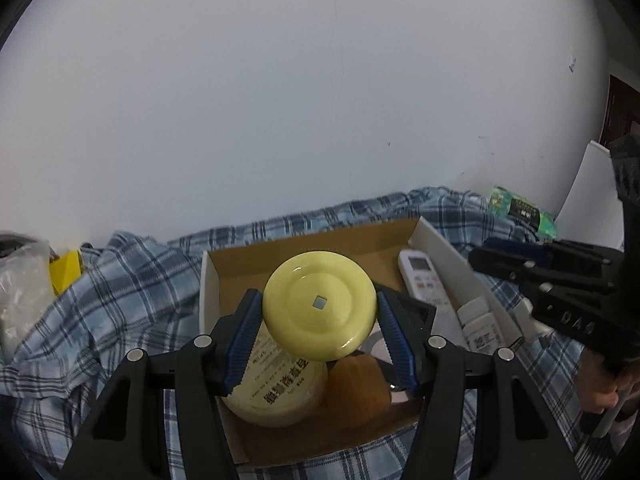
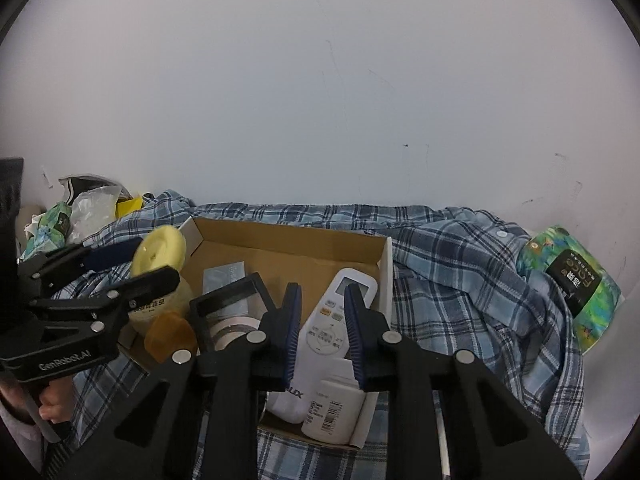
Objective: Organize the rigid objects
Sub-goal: 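Lower the yellow disc into the box and open the left gripper, then carry the white block with the right gripper toward the box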
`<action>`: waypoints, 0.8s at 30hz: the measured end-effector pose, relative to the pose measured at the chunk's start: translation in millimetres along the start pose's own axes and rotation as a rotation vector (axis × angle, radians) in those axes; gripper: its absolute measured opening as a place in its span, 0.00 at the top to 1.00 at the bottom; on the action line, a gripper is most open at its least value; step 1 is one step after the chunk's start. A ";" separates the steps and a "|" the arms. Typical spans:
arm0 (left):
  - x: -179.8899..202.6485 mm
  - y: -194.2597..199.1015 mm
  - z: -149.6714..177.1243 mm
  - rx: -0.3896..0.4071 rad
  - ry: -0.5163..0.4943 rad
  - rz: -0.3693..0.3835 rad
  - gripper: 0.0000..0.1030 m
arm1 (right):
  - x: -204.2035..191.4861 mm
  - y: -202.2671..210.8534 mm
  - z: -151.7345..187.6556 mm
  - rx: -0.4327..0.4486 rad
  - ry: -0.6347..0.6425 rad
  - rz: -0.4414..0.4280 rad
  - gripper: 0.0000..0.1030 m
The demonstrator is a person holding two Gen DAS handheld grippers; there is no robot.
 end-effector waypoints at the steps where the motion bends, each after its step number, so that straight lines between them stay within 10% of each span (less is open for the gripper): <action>1: -1.0 -1.9 1.1 -0.005 -0.001 0.003 0.41 | 2.6 -1.0 0.1 -0.002 -0.002 -0.001 0.79; 24: 20.7 28.0 3.8 0.044 -0.049 -0.012 0.21 | 36.9 17.5 29.7 -0.122 -0.064 0.004 0.60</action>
Point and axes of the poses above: each gripper's, at about its wrist camera, not at the fingertips, and y roughly against the way its jaws point, x to its right, z to its underside, the point moved 10 cm from there along -y, roughly the way its jaws point, and after that the axes turned 11 degrees about -x, right-handed, at the moved point
